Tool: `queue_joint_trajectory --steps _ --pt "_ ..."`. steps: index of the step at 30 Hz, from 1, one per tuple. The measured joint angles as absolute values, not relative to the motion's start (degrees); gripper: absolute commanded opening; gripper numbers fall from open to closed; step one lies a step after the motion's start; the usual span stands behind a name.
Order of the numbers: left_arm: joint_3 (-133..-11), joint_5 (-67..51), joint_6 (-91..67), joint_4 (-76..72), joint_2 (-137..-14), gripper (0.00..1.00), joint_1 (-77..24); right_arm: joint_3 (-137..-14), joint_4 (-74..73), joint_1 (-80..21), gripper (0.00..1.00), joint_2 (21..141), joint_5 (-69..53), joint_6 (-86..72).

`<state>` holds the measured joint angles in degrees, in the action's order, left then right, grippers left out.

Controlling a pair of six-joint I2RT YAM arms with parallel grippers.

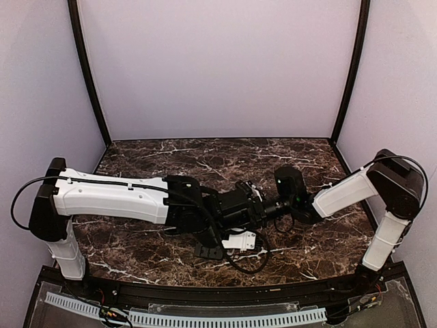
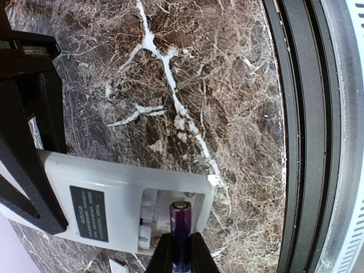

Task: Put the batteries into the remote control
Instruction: Place the battery in the battery compartment.

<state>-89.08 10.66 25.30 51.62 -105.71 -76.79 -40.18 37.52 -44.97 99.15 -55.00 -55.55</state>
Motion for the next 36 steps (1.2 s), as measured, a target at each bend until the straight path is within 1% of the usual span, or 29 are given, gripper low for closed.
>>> queue_joint_trajectory --steps 20,29,36 --pt "-88.31 11.73 25.56 52.38 -106.45 0.13 -77.30 -40.73 36.36 -45.50 0.00 100.01 -54.24 -55.16" --pt "-88.31 11.44 25.74 52.42 -107.09 0.21 -77.43 -40.73 36.80 -45.82 0.00 100.33 -54.22 -55.22" --pt "-88.31 11.60 25.80 52.40 -107.09 0.30 -77.43 -40.75 37.89 -45.82 0.00 100.36 -54.26 -55.55"
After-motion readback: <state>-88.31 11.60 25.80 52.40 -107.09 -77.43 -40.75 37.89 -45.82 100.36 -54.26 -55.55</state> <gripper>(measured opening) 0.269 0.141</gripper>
